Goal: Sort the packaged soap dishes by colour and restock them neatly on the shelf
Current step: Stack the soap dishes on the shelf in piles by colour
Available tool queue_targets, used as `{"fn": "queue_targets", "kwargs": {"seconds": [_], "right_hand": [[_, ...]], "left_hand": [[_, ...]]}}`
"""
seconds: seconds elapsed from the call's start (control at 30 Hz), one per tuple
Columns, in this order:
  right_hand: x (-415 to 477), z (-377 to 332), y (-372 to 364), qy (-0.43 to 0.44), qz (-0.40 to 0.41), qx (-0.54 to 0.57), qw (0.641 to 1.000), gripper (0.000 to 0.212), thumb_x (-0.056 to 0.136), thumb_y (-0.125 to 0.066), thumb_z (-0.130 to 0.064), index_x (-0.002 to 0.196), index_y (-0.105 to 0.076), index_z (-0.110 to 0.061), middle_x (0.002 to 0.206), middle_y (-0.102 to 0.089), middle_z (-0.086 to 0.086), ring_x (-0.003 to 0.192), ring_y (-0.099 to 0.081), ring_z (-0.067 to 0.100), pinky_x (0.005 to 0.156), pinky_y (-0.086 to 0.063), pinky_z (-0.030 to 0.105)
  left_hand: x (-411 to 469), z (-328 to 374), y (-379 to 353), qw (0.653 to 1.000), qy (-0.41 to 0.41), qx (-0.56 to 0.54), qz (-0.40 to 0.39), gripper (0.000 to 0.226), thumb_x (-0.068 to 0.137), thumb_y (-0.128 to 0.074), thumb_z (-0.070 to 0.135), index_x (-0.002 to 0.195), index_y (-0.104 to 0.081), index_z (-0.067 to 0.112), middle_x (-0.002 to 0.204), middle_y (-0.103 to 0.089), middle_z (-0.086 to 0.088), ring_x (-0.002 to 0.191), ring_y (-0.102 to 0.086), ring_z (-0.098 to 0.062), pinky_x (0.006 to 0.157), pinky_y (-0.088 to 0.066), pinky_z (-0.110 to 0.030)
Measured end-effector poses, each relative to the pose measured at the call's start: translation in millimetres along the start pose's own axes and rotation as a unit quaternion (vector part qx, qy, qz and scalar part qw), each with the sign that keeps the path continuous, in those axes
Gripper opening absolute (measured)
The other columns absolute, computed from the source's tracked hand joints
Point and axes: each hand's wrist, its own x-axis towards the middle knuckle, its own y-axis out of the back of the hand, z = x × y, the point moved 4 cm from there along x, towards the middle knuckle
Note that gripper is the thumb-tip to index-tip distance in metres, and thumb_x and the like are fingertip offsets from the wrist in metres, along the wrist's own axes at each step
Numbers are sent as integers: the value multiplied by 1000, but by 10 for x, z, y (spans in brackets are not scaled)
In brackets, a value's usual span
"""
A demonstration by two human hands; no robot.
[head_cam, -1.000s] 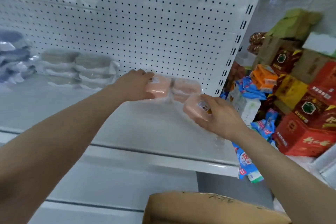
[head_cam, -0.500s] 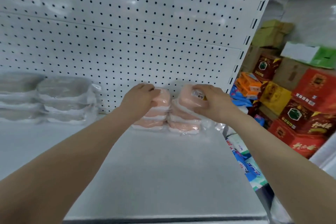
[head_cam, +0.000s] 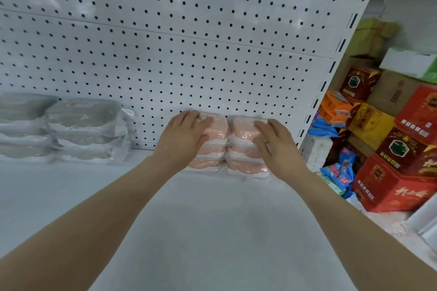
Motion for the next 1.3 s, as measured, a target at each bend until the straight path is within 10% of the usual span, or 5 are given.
{"fn": "queue_targets", "kwargs": {"seconds": [0.23,0.43,0.63,0.83,1.3], "right_hand": [[84,-119,-180,8,42,-43,998,39,100,-38,-26,134,-50,-12,131,-45,23,111,-45,45,101,-39,55],[37,-80,-52,14,-15,-82,996,50,101,-21,-39,145,-40,-25,146,-43,12,140,-27,42,113,-29,53],[-164,-111,-30,70,-17,-145,987,70,94,-39,-60,152,-29,-22,154,-34,9,147,-19,34,116,-26,50],[25,-219,-268,67,20,-217,974,70,90,-65,-38,145,-29,-14,139,-44,17,128,-39,47,104,-36,58],[17,-372,-213,38,-44,-318,946,69,93,-43,-51,147,-22,-15,145,-42,13,134,-37,42,111,-27,60]], "left_hand": [[21,-88,-63,1000,-20,-20,-1,44,98,-32,33,132,-54,15,127,-55,-14,116,-47,-37,103,-42,-44],[12,-2,11,993,-75,42,78,38,91,-56,10,129,-58,12,125,-57,-16,122,-48,-40,114,-27,-49],[-172,134,-29,988,-106,109,13,64,89,-57,38,143,-41,9,140,-48,-15,131,-42,-37,113,-27,-54],[-129,74,-89,989,-105,103,26,51,96,-48,21,144,-37,8,139,-44,-14,127,-42,-38,111,-28,-51],[-52,88,31,989,-117,86,31,50,82,-60,16,130,-49,10,125,-53,-12,115,-51,-36,108,-32,-47]]}}
